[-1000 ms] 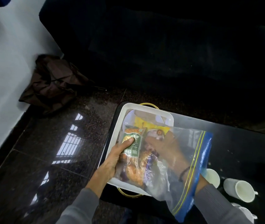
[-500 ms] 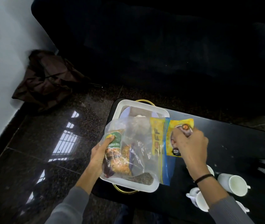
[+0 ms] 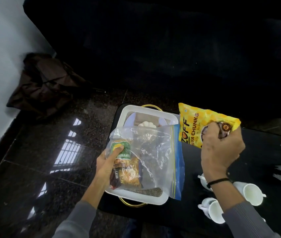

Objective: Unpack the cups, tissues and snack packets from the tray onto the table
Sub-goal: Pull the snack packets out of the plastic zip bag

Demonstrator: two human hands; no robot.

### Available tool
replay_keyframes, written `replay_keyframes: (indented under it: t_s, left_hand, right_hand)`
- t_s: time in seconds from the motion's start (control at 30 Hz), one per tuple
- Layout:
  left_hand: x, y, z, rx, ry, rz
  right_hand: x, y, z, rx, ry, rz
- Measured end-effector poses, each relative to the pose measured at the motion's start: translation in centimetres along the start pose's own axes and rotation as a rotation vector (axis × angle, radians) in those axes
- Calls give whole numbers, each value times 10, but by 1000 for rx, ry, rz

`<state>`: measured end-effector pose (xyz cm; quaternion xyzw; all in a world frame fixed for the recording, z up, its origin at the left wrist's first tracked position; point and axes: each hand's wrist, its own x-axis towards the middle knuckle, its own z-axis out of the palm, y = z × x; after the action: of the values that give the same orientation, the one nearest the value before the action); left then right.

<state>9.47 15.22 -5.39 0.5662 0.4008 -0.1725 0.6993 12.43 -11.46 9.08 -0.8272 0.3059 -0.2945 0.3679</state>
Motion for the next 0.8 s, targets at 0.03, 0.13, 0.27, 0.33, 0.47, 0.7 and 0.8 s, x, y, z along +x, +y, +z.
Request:
replay_keyframes:
  t_s: [0.03, 0.13, 0.27, 0.33, 0.47, 0.7, 0.8]
  left_hand:
    - [0, 1, -1, 1, -7, -1]
    - [0, 7, -3, 32, -21, 21]
    - [-3, 14, -7, 48, -51, 10]
    - [-7, 17, -8, 54, -90, 7]
    - [-11, 20, -6, 84, -143, -8]
    - [0, 18, -8, 82, -199, -4]
    - [4, 15, -10, 85, -218, -5]
  right_hand:
    - [2, 0, 2, 42, -4, -26]
    - [9, -4, 7, 113, 13, -142]
    - [20, -10, 16, 64, -4, -234]
    - [21, -6, 27, -29, -174, -180]
    - [12, 13, 59, -73, -578, 18]
    - [0, 62, 138, -42, -927, 238]
    - [-3, 80, 157, -54, -1012, 419]
